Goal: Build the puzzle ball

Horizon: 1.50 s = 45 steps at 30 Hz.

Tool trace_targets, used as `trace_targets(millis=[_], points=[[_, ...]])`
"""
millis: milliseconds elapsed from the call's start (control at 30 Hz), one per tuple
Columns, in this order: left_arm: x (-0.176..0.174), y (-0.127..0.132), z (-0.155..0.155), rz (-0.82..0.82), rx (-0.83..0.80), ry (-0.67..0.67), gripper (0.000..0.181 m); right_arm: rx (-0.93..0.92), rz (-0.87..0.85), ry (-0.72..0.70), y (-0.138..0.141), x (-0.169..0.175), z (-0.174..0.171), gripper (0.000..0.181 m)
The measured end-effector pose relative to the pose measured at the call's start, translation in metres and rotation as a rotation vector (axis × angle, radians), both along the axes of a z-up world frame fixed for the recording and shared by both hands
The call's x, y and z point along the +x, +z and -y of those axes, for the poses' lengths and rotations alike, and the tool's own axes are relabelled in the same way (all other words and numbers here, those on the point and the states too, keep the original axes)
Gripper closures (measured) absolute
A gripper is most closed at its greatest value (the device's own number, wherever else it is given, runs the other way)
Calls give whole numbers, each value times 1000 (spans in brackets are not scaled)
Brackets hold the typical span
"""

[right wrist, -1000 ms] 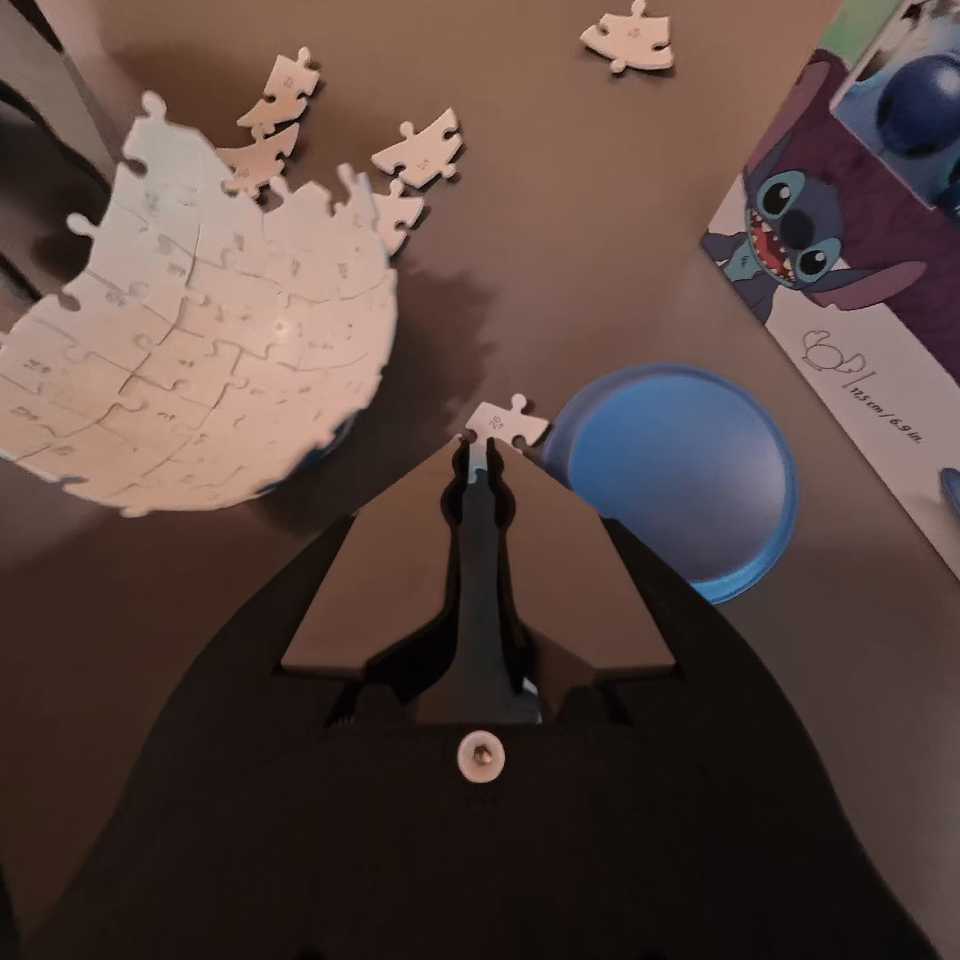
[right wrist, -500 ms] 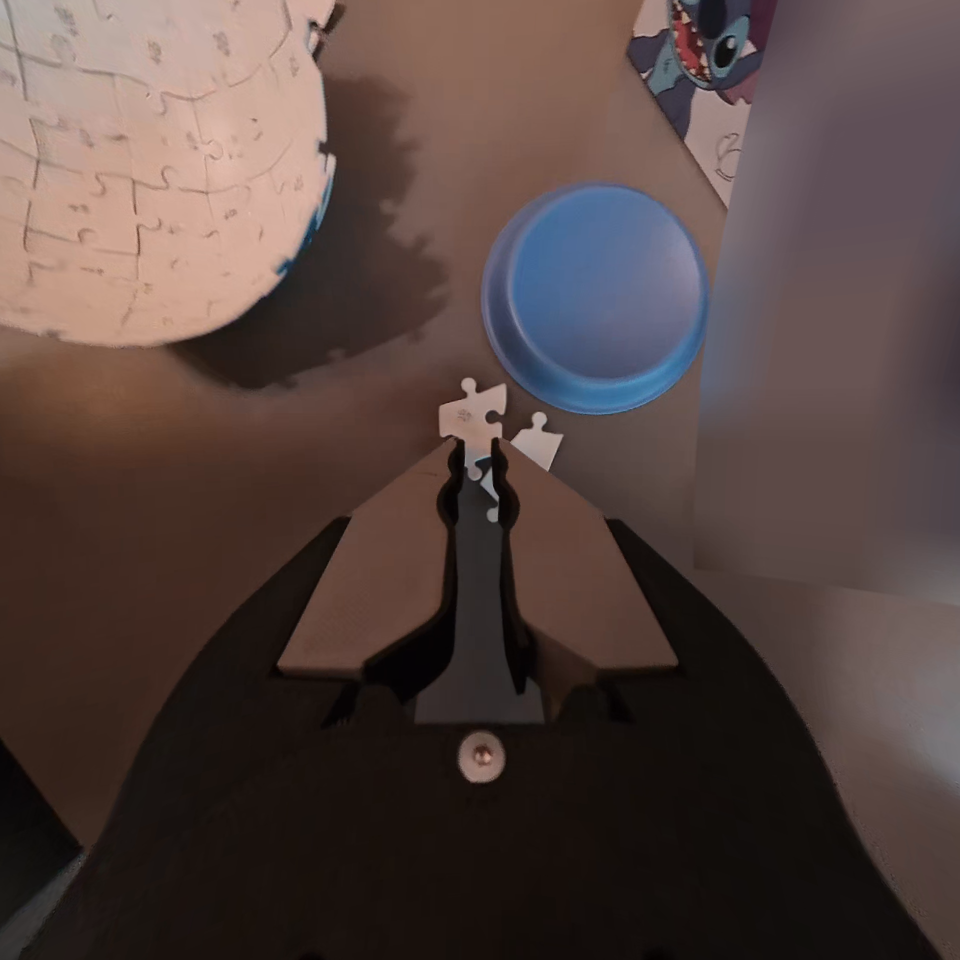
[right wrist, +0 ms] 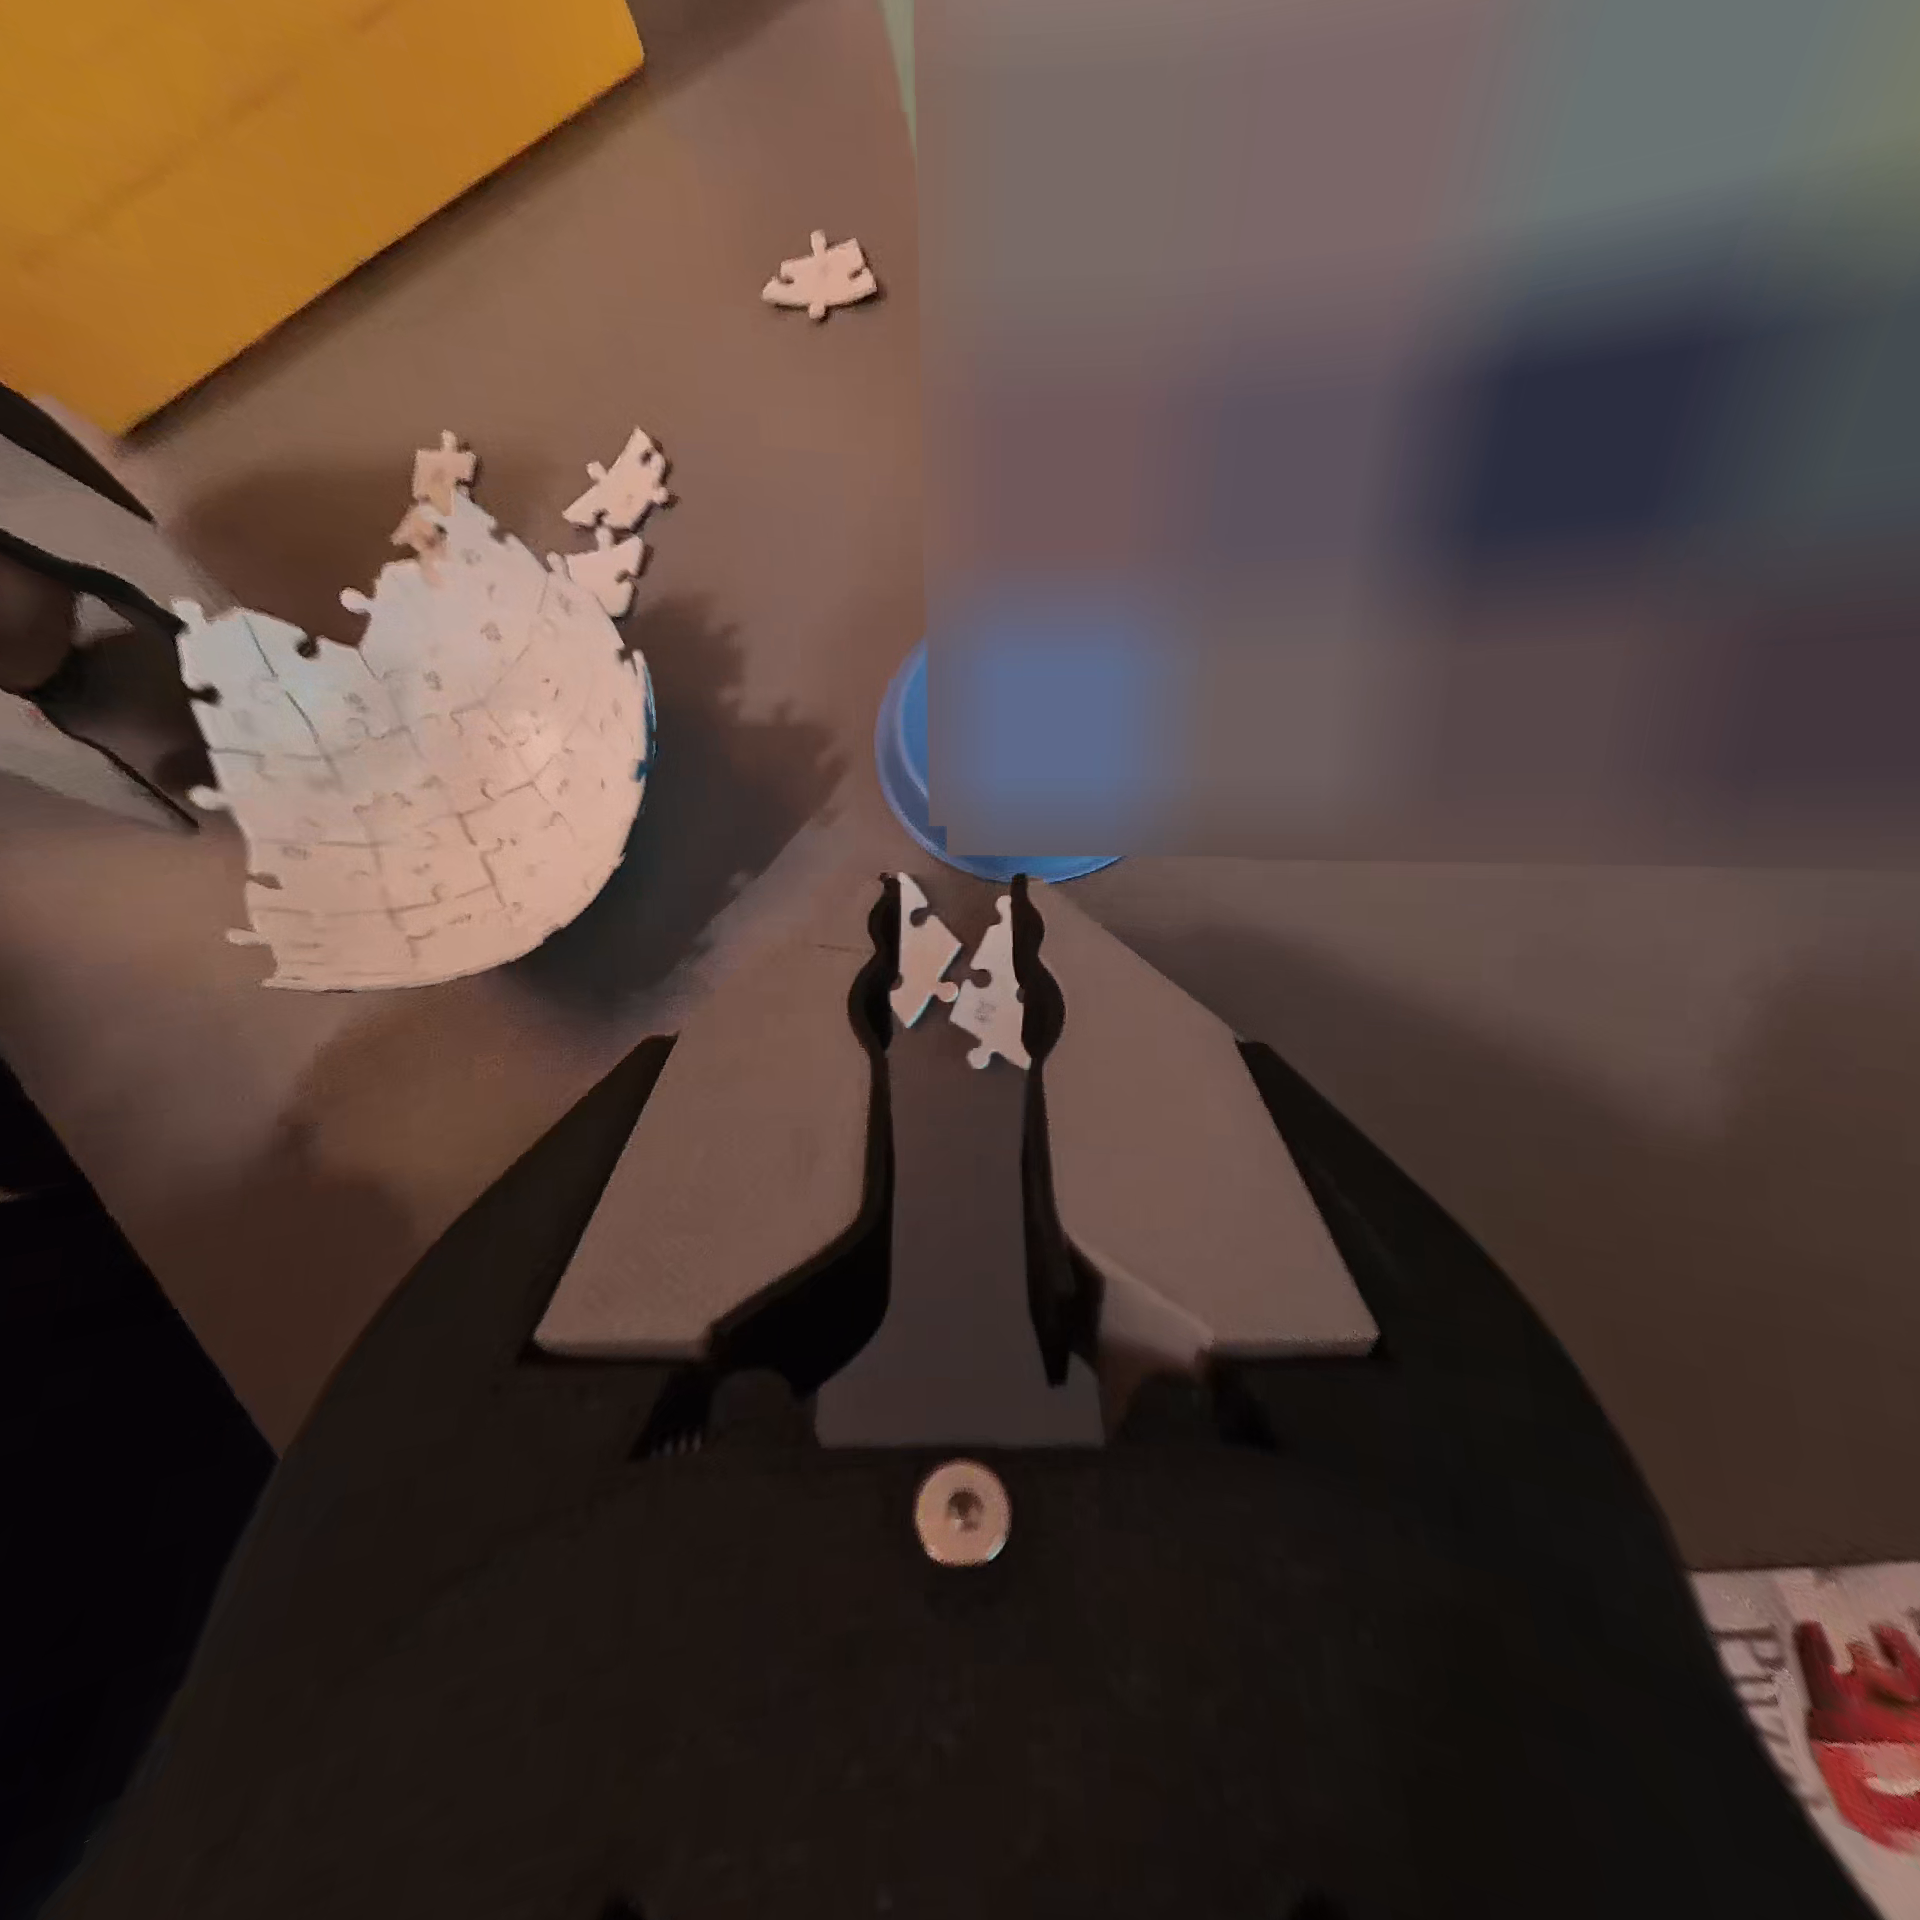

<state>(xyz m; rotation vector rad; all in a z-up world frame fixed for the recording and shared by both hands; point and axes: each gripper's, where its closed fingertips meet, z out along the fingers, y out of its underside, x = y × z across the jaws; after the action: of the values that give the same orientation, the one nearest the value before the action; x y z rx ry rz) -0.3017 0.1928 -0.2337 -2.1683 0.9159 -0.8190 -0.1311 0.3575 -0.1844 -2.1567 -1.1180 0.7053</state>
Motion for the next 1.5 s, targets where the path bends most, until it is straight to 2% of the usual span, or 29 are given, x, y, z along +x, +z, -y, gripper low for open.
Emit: trace_targets(millis=[100,200,333,467,600,667,833,967,1067,1233,1500], points=[[1,0,0,-13,31,-6,133,-1,-77,-43,5,7,2,164],[0,-3,1,4,2,-3,132,-102,-131,-78,-10,7,6,158],[-3,2,-3,37,1,10,132,-157,-96,-135,-37,7,16,155],[-4,3,-3,39,9,15,132,-212,-166,-194,-42,-6,31,153],[-3,2,-2,31,14,9,133,-128,-72,-239,-51,-8,28,154],[-3,2,-1,29,18,4,133,-98,-8,-218,-59,-10,27,160],[-4,4,0,43,23,3,133,-50,66,-75,-60,-26,17,158],[-4,5,3,44,26,2,132,22,170,-47,-55,-20,1,154],[-5,5,2,62,12,2,132,16,138,-49,-50,-21,6,154],[-4,5,4,80,-14,-9,132,-31,64,-36,-60,-34,20,156],[-4,5,4,80,-14,-10,132,-15,89,-12,-61,-33,24,168]])
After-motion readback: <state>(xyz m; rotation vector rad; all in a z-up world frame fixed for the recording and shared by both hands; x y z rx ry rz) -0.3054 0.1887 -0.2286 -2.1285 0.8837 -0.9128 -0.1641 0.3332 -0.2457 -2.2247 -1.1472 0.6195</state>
